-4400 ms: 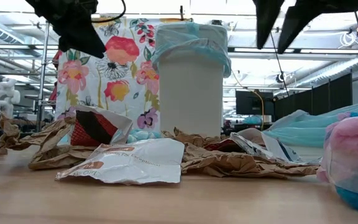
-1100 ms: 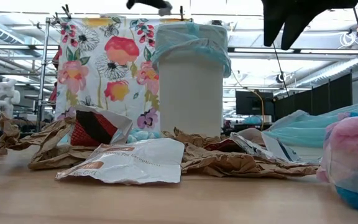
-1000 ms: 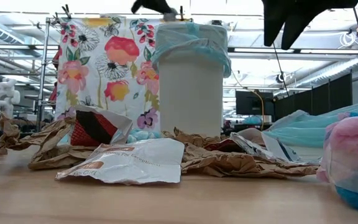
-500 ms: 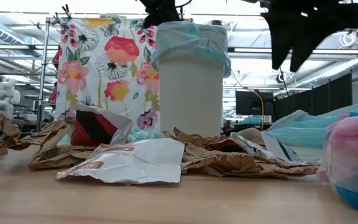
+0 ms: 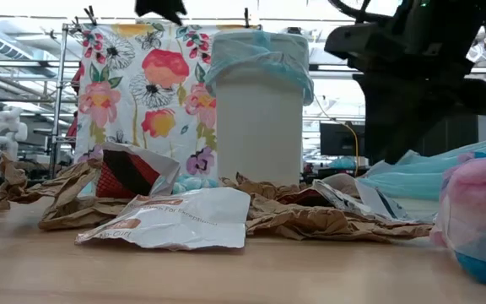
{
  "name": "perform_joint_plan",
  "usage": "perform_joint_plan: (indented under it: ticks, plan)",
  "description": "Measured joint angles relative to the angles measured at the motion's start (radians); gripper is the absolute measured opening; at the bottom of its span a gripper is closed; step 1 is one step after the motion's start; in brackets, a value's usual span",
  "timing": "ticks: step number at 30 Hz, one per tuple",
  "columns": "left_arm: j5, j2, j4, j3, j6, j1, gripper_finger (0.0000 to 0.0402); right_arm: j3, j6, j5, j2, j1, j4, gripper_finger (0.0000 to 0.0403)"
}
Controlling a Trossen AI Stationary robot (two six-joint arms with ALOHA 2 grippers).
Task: Place trash/remove bag and relplace
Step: Put the brown paper into the trash bin
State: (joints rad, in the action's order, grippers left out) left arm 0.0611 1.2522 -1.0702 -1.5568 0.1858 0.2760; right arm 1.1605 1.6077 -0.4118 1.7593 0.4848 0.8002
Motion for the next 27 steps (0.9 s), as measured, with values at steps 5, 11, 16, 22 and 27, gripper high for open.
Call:
perform_joint_plan:
  ticks: [5, 11, 16, 22, 27]
  plan:
    - [0.004, -0.161, 0.060, 0.281, 0.134, -0.046, 0.0157, -0.016, -0.143, 0.000, -0.022, -0.028, -0.043, 0.0132]
    - [-0.047, -0.266, 0.169, 0.577, 0.323, -0.134, 0.0157, -0.015, -0.380, 0.025, -0.100, -0.079, -0.071, 0.0132]
    - [-0.084, -0.262, 0.254, 0.678, 0.433, -0.236, 0.0157, -0.015, -0.534, 0.035, -0.175, -0.124, -0.062, 0.0132]
    - [-0.054, -0.218, 0.297, 0.698, 0.437, -0.288, 0.0157, -0.014, -0.600, 0.052, -0.236, -0.151, -0.042, 0.0132]
    - [-0.089, -0.176, 0.318, 0.698, 0.433, -0.288, 0.0157, -0.014, -0.607, 0.053, -0.248, -0.148, -0.036, 0.0132]
